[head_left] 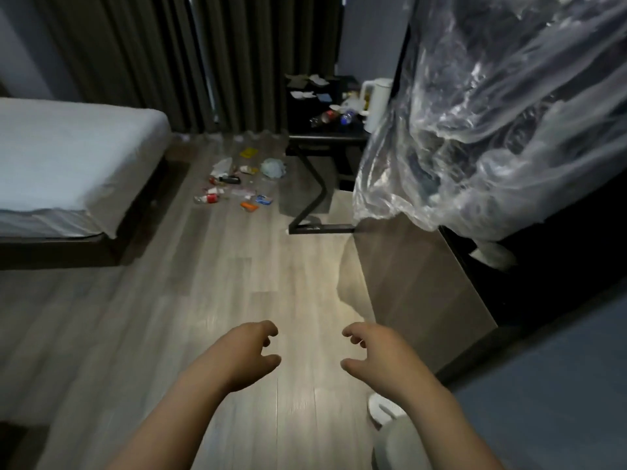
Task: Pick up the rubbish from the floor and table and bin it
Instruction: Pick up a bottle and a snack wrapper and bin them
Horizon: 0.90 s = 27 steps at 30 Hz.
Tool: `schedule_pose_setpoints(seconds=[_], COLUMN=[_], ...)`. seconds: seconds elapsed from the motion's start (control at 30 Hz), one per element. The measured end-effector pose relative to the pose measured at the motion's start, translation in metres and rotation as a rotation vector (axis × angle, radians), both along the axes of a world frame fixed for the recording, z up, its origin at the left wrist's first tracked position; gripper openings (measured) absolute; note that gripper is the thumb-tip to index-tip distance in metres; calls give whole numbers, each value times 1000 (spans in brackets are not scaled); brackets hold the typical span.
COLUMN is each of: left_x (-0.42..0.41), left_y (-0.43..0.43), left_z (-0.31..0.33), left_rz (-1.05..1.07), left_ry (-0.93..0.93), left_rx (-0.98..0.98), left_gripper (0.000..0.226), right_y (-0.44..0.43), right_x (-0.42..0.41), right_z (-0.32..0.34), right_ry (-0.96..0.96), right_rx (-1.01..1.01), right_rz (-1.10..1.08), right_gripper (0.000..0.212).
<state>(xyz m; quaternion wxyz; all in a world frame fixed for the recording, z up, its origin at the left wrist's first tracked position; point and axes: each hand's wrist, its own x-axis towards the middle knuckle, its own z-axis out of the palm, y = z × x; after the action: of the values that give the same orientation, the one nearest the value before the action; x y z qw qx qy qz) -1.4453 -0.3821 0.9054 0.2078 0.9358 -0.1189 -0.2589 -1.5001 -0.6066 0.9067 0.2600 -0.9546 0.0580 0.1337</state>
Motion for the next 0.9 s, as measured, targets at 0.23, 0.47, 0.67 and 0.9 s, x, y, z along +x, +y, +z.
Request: schedule_pose_setpoints(seconds=[0.23,0.47,0.67,0.9], left_x=[73,178,287,405], left_y=[16,55,108,160], left_z=[-2,-13,-9,-3], left_rz=[131,210,229,218], left_ry=[-3,-48,-57,-61], left_rx=[-12,-33,-48,-31], left_gripper=[49,55,53,53], right_y=[6,41,95,149], right_x=[107,228,342,458], right_z=[8,2,4,2], right_ry=[-40,-24,-16,10], right_rx=[-32,-39,-38,-19], right_rz=[153,196,225,206], right_gripper=[50,50,50,49])
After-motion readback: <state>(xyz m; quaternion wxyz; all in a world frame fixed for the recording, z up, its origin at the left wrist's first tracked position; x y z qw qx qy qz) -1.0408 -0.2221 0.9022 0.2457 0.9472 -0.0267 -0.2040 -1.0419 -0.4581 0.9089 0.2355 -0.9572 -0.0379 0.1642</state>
